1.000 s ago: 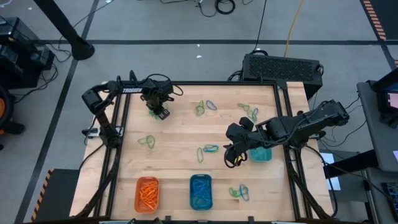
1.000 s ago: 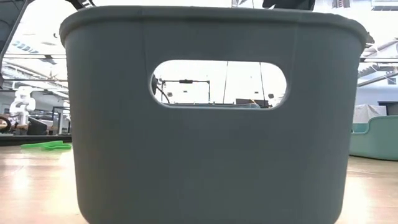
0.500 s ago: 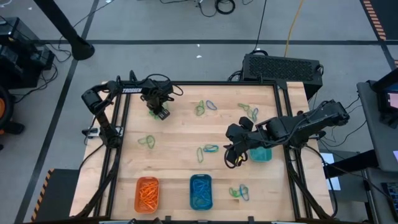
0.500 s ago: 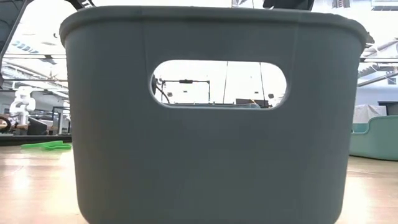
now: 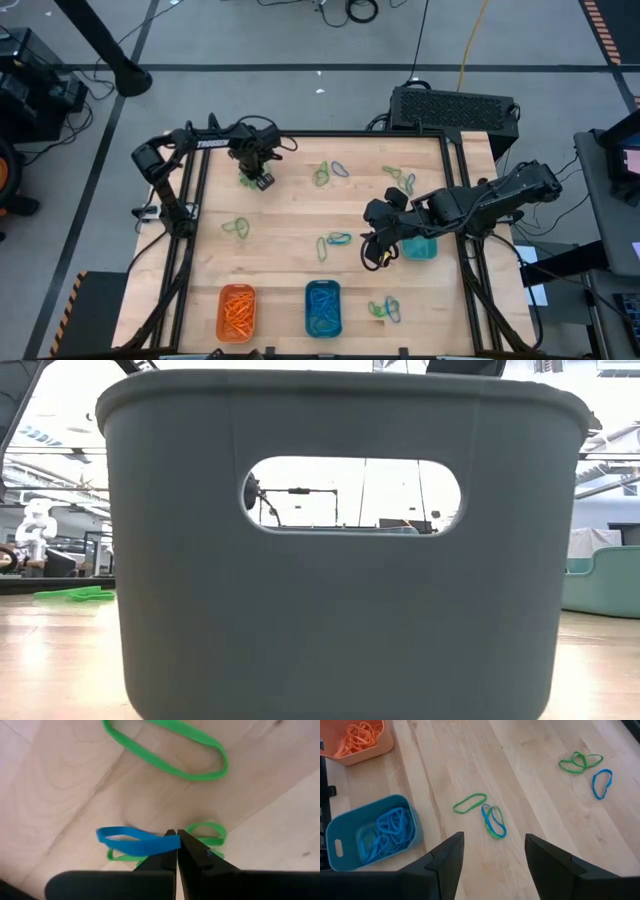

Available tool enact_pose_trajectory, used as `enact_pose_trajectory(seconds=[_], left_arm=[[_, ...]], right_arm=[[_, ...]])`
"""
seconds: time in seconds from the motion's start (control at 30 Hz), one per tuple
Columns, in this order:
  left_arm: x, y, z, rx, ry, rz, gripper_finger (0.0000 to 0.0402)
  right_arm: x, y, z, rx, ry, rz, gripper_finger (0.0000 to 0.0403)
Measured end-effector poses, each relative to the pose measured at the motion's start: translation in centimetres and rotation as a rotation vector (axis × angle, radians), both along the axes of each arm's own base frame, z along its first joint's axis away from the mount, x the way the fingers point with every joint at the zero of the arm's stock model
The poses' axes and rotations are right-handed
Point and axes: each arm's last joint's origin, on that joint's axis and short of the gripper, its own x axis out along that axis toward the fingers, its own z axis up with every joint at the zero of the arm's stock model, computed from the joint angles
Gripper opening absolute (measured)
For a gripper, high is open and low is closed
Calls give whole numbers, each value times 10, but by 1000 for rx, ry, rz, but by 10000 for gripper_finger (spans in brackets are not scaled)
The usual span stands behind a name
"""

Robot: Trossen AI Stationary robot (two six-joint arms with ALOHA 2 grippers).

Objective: Sort rubber bands into baskets
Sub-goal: Put the blue rubber band into the blue bin

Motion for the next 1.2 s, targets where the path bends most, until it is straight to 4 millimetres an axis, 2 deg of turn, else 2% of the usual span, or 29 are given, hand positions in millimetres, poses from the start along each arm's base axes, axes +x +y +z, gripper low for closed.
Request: enact_pose_trajectory(seconds=[0.13, 0.3, 0.47, 0.57, 0.67, 0.87, 1.03, 1.2], left_arm=[[0, -1, 11, 40, -12, -7, 3], [-3, -5, 34, 81, -87, -7, 2], [0, -28, 66, -10, -313, -82, 1], [10, -55, 83, -135, -490, -173, 1], [24, -90, 97, -225, -618, -308, 1], [59, -168, 109, -285, -776, -541, 0], [85, -227, 106, -327, -924, -730, 0], [106, -277, 92, -417, -1006, -724, 0]], right_arm=[[0, 0, 0, 0, 0, 0, 201], [0, 0, 0, -1, 0, 3, 201], [0, 0, 0, -14, 3, 20, 201], [0, 0, 0, -28, 6, 38, 201], [0, 0, 0, -48, 11, 64, 201], [0, 0, 0, -97, 22, 124, 201], [0, 0, 0, -135, 33, 181, 201], [-1, 1, -1, -116, 63, 260, 201]])
